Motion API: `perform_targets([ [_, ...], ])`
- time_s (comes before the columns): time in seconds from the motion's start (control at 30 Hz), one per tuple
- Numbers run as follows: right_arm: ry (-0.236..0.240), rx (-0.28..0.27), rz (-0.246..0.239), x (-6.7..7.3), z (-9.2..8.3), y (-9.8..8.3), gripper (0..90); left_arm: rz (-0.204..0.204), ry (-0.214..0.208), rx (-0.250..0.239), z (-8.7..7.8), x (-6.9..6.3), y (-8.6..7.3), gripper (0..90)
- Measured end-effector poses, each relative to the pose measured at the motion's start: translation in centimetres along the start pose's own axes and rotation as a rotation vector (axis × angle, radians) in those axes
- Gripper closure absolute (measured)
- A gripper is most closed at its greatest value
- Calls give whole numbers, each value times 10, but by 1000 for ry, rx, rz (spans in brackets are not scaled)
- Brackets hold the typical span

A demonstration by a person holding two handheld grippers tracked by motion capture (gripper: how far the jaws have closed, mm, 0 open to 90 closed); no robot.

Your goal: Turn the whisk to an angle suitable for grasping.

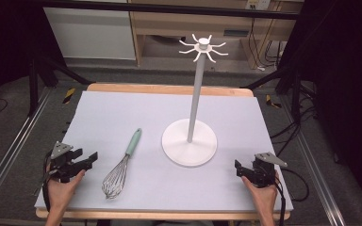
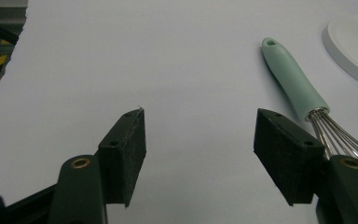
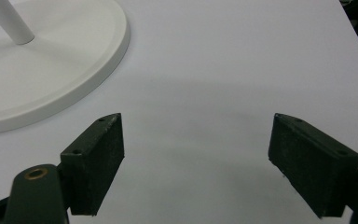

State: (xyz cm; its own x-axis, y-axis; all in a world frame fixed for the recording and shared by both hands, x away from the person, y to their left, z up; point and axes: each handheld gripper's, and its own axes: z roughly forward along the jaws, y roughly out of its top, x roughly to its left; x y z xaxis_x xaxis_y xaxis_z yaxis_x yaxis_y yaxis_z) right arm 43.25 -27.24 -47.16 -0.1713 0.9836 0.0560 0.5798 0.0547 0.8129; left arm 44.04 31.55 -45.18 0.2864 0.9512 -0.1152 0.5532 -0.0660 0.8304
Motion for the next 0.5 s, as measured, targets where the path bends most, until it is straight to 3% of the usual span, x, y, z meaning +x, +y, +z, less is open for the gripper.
perform_targets([
  [0.43, -6, 9, -15, -3, -2, -3, 209, 37, -36, 18, 2, -15, 8, 341],
  [0.5, -3, 8, 2, -4, -3, -2, 210, 39, -44, 20, 3, -18, 10, 341],
])
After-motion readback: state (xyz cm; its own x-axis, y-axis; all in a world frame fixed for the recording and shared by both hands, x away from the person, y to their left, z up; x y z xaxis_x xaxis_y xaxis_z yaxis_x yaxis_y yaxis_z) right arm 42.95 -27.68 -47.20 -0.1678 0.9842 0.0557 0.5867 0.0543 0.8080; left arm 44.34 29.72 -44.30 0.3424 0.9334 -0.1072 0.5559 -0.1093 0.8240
